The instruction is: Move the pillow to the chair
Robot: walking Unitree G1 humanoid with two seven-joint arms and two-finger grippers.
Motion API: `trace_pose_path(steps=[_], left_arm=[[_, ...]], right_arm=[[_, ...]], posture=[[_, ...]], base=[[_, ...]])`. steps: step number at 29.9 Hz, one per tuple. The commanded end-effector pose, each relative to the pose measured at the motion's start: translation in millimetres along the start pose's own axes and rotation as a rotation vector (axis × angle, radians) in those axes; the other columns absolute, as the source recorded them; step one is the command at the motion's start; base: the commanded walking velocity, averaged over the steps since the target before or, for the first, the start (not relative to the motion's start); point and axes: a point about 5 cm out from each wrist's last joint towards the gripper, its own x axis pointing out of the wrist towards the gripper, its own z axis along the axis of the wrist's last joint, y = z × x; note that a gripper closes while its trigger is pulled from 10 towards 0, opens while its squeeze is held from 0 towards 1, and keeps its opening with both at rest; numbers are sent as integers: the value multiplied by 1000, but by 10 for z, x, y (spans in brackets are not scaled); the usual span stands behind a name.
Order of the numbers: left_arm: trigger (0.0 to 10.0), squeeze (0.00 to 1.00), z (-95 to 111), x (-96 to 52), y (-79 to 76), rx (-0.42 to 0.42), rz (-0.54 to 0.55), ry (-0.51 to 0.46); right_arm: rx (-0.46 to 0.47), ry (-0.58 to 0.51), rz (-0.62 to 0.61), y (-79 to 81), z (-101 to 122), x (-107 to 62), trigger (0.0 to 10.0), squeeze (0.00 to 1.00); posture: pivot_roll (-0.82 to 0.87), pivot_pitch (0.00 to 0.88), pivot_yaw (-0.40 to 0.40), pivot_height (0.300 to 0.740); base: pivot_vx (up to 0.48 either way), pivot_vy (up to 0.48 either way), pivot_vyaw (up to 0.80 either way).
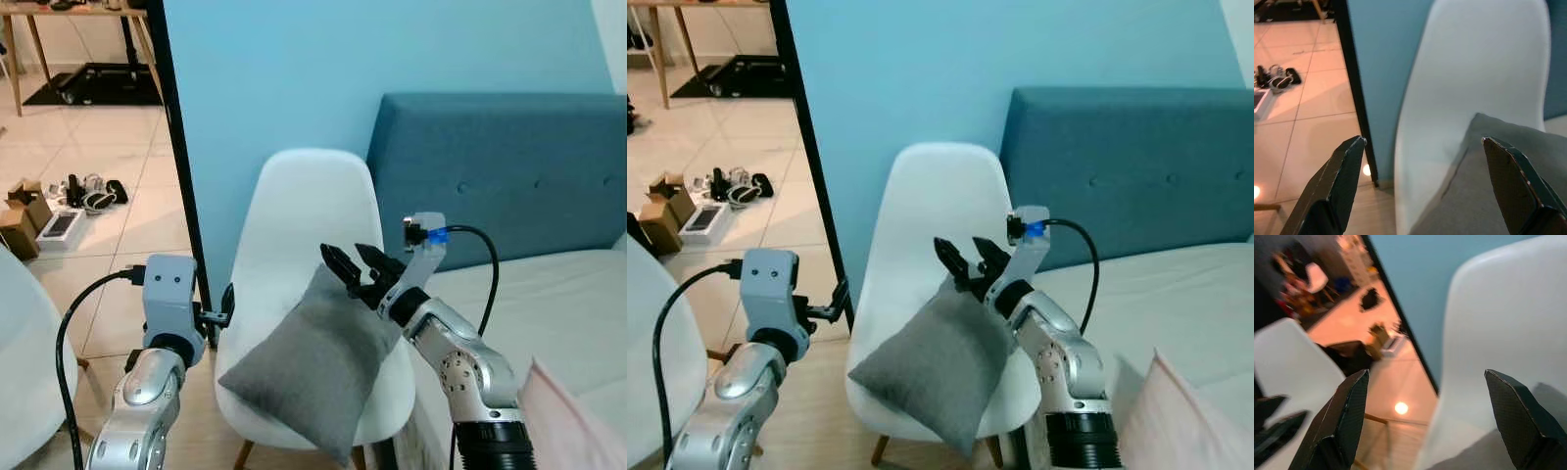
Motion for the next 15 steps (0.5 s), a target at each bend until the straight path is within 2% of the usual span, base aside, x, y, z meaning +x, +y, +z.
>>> trace_pose_path(steps=[1, 2, 4, 7, 11, 15], left_arm=[[10000, 0, -60, -6, 16, -2, 12, 19], [10000, 0, -117, -81, -69, -24, -16, 37], [10000, 0, -152, -132, -121, -33, -28, 49], [10000, 0, -177, -168, -124, -45, -18, 59], [10000, 0, -196, -154, -96, -60, -5, 70], [10000, 0, -201, -130, -115, -49, -17, 70]], right_arm=[[-15, -2, -23, -30, 0, 6, 10000, 0], [-32, -2, -37, -45, -11, -8, 10000, 0], [-38, 1, -42, -46, -28, -24, 10000, 0], [-40, 5, -45, -42, -49, -45, 10000, 0], [-34, 0, -58, -60, -44, -39, 10000, 0], [-38, -2, -65, -73, -39, -21, 10000, 0]], posture=[[-62, 0, -104, 731], [-60, 0, -106, 740], [-58, 0, -107, 740], [-58, 0, -107, 740], [-59, 0, -106, 740], [-61, 0, -108, 740]], base=[[0, 0, 0], [0, 0, 0], [0, 0, 0], [0, 0, 0], [0, 0, 0], [-305, 0, 0]])
